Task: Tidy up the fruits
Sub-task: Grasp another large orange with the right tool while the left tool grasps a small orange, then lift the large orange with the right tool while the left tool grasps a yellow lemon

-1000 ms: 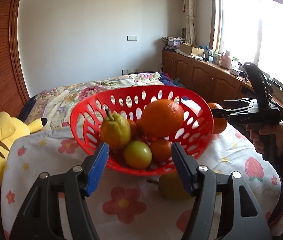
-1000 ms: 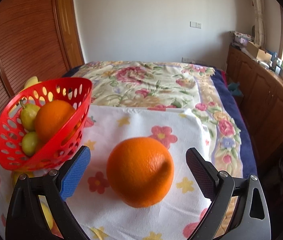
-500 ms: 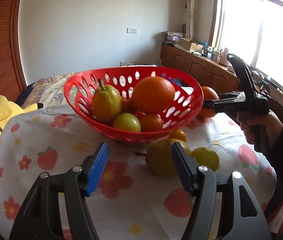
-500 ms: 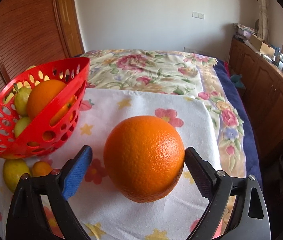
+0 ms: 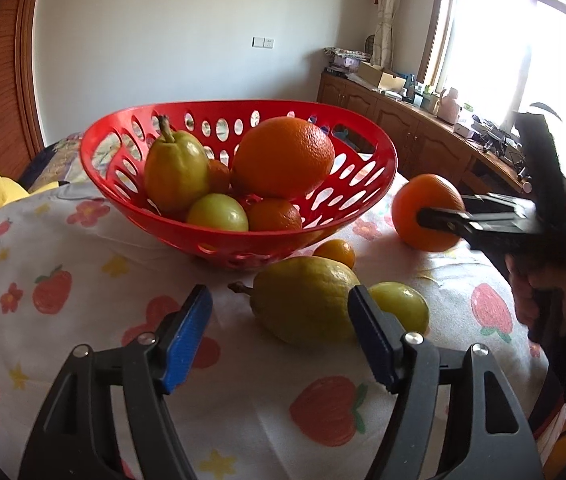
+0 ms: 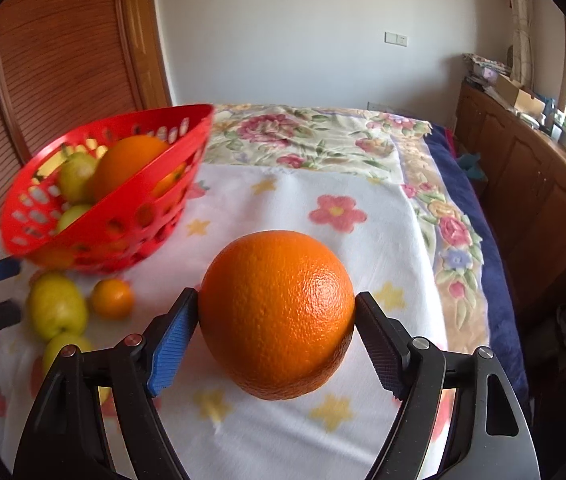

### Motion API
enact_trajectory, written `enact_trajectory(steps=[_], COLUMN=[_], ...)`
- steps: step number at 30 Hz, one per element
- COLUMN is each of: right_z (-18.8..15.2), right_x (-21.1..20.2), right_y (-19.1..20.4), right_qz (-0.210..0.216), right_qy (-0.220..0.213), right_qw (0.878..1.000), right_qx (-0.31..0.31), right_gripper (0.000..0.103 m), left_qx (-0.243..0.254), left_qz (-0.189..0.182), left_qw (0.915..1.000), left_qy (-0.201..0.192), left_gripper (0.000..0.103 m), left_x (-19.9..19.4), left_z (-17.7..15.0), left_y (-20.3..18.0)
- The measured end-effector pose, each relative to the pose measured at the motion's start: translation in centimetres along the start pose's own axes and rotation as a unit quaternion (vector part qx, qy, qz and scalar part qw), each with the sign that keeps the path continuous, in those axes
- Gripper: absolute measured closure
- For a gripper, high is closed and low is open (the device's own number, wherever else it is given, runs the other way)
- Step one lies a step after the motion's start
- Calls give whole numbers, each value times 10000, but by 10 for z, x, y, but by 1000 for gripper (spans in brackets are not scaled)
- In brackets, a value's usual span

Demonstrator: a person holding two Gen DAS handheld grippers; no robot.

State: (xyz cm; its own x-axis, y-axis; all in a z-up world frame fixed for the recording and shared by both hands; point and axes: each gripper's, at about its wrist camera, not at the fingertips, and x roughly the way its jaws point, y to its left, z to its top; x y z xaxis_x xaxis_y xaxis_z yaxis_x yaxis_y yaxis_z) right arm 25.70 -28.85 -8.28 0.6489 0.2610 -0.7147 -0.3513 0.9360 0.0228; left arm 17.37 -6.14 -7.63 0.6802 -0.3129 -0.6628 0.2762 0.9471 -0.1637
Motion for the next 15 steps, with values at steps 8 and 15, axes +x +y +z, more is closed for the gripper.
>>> enact_trajectory(steps=[8,15], right_z=[-28,-48], right_x=[-32,-47], right_y=[26,35], right_qz=[271,288], right_qy=[-124,-162], right_qw=[9996,9994], right_qx=[15,126], right_gripper=[23,22], left_qx=[-14,-66], left_qz=[-100,-97], left_qw=[9999,9997], left_qy=[86,212], left_gripper=[32,32], left_x=[6,15], left_z=[4,8], left_y=[-9,-11])
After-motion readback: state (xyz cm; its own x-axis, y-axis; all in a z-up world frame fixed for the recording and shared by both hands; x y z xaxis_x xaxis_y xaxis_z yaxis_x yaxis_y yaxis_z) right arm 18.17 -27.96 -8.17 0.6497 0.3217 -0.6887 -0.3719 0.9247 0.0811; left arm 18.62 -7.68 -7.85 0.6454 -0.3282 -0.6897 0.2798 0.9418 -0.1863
